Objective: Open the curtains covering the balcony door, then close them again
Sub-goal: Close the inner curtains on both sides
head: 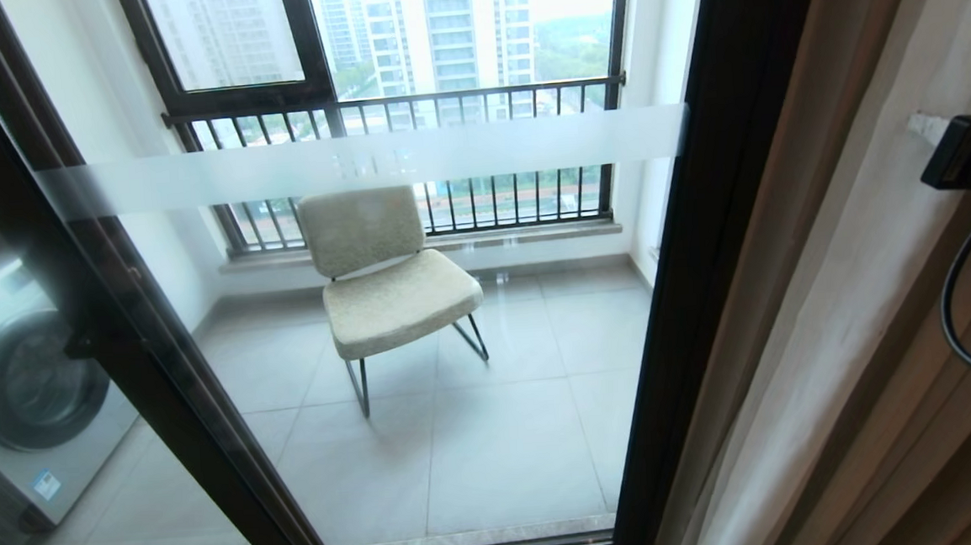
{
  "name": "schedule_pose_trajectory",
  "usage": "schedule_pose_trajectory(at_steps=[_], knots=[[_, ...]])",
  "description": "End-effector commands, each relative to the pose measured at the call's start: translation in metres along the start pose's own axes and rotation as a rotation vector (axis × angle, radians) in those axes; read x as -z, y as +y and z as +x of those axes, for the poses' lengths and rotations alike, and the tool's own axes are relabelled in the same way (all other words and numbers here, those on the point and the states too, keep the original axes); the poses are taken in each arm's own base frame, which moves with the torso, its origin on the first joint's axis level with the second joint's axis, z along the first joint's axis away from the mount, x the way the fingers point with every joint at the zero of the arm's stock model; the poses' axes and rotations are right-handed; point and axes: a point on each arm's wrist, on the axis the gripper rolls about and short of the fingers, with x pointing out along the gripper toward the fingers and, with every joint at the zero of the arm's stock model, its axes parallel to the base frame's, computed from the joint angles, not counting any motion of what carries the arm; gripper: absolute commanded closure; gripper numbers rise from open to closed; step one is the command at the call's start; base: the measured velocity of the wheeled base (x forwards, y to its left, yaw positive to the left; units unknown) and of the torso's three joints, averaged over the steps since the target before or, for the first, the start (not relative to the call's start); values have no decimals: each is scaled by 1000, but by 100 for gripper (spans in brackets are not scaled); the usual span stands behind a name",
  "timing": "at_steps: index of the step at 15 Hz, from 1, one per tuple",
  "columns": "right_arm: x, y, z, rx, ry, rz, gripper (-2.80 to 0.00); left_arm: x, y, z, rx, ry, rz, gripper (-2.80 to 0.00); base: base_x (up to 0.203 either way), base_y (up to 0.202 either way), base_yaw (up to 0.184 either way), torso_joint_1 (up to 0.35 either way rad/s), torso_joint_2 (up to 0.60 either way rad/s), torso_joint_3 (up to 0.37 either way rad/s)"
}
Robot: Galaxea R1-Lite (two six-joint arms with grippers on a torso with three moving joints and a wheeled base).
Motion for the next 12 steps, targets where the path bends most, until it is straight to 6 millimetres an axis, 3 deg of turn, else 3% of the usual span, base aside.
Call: schedule_pose_trajectory(at_steps=[1,8,12], knots=[[0,0,-1,0,-4,0,0,0,0,0,-2,-1,1,0,0,0,0,0,0,0],[1,0,-2,0,-9,0,0,0,0,0,-3,-1,1,0,0,0,0,0,0,0],[2,0,-2,-2,-11,1,0,0,0,0,-3,-1,-1,0,2,142,-4,0,4,1]])
